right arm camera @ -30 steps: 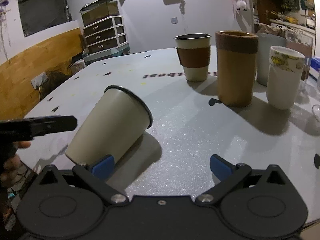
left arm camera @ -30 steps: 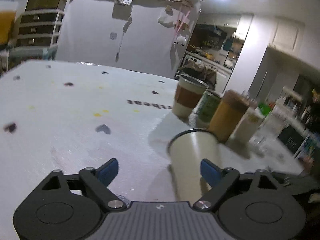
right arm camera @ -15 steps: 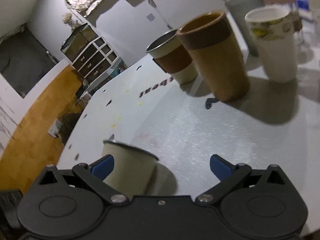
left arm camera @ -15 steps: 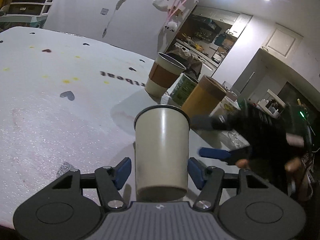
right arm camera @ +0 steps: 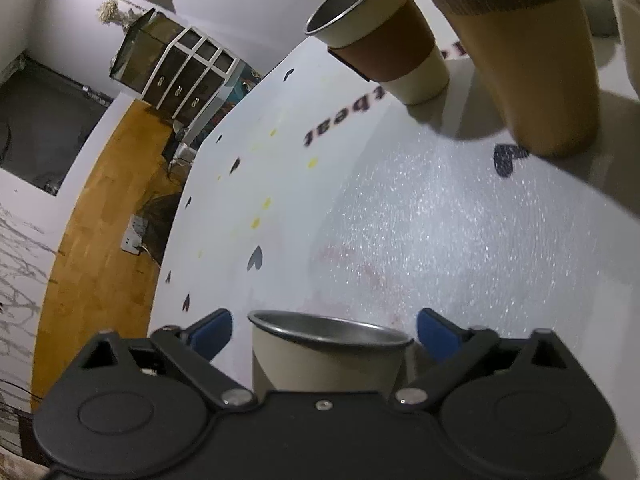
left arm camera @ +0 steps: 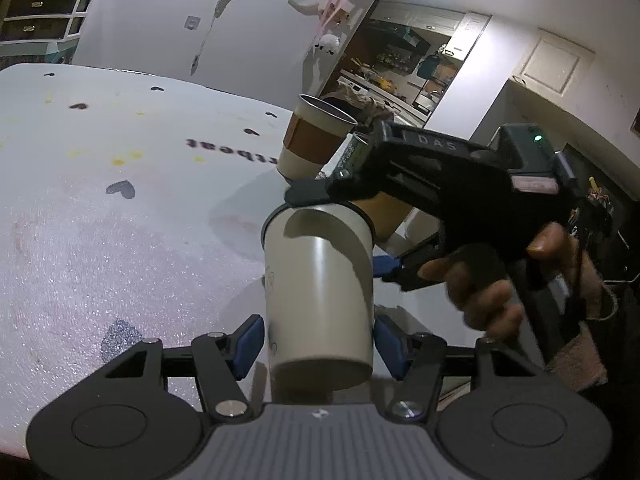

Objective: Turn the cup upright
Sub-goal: 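Lower the cream cup upright onto the table with the left tool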

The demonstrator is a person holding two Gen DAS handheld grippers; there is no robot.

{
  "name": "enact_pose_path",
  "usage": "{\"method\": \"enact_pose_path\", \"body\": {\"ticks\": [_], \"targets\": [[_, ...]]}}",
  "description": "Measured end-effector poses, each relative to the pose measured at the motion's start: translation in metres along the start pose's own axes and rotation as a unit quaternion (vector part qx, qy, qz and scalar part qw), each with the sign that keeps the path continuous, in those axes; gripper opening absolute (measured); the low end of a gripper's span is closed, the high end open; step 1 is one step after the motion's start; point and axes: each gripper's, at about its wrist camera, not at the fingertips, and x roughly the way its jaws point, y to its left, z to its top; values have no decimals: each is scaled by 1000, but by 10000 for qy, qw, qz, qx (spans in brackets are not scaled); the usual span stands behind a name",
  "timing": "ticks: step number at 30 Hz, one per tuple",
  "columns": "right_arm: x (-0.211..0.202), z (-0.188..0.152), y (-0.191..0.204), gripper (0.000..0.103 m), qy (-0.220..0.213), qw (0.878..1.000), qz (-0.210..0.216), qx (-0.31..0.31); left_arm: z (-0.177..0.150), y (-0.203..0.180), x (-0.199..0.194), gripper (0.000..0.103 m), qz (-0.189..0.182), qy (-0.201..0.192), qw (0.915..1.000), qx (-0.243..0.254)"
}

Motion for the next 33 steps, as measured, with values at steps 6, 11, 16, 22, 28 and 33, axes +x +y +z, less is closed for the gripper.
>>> {"method": "enact_pose_path", "body": {"ticks": [6,11,16,22,28,33], "targets": [[-23,-9,19,79,35,9959,-372,-827,-2,-5,-1,60,54,-21,9998,188],[-33,-7,11,80,88,9975,-332,-621,-3,-10,0,60,80,0,9993,359],[-18,-4,-7,87,166,9997,-92,175,-3,-11,0,60,92,0,9993,375],[0,-5,-14,90,205,9974,49,694,-4,-13,-1,60,96,-16,9991,413],[-2,-7,-6,85,56,9986,-27,520,-4,-13,-3,60,49,-25,9990,435],[-24,-19,30,85,-430,9964,-232,-692,-2,-14,-1,61,13,-42,9988,478]]}}
